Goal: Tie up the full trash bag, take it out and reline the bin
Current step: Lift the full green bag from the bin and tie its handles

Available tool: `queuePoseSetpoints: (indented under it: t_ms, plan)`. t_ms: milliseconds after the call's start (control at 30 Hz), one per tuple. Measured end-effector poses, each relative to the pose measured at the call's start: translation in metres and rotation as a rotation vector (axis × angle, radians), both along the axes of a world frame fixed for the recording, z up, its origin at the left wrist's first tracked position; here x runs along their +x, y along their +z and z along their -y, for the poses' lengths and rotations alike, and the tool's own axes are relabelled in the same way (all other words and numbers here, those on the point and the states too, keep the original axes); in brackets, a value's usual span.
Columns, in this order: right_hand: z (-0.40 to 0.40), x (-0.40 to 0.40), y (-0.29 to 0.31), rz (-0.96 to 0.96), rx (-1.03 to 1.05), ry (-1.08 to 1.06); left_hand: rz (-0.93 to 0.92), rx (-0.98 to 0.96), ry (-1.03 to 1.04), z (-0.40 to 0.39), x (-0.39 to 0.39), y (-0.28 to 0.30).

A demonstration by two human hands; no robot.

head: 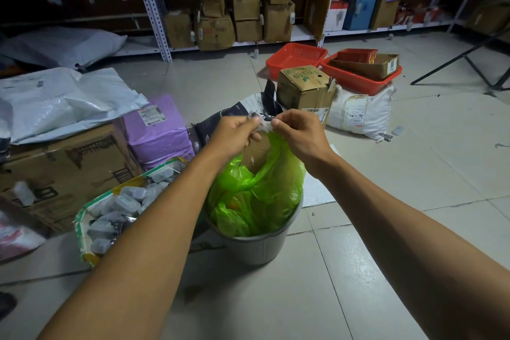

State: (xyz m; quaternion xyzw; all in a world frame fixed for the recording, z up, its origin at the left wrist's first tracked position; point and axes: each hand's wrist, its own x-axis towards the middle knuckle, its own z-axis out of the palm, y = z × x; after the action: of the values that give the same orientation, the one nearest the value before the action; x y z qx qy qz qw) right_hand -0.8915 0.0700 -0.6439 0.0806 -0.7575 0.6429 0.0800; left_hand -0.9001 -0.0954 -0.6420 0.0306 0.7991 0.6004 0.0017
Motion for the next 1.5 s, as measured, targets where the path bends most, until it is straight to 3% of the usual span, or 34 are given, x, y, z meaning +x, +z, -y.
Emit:
queuePoseSetpoints:
  t_ms: [233, 400, 900, 1033, 1500]
  plan:
    - [0.005, 0.0, -0.007, -0.065, 0.172, 0.06, 0.023, 0.164, 0.093, -0.002, 0.0, 0.001]
    - [0.007, -0.004, -0.014, -0.169, 0.389, 0.058, 0.028, 0.14, 0.062, 0.001, 0.001, 0.002]
    - [0.012, -0.007, -0.024, -0.101, 0.312, -0.101, 0.055, 0.082, -0.023, 0.007, 0.014, 0.01]
    - [0.015, -0.007, -0.026, -0.065, 0.421, -0.047, 0.04, 0.053, -0.031, 0.003, 0.016, 0.011]
    - [0.013, 0.005, -0.006, 0.11, -0.068, -0.016, -0.031, -0.055, 0.045, 0.008, 0.011, -0.001]
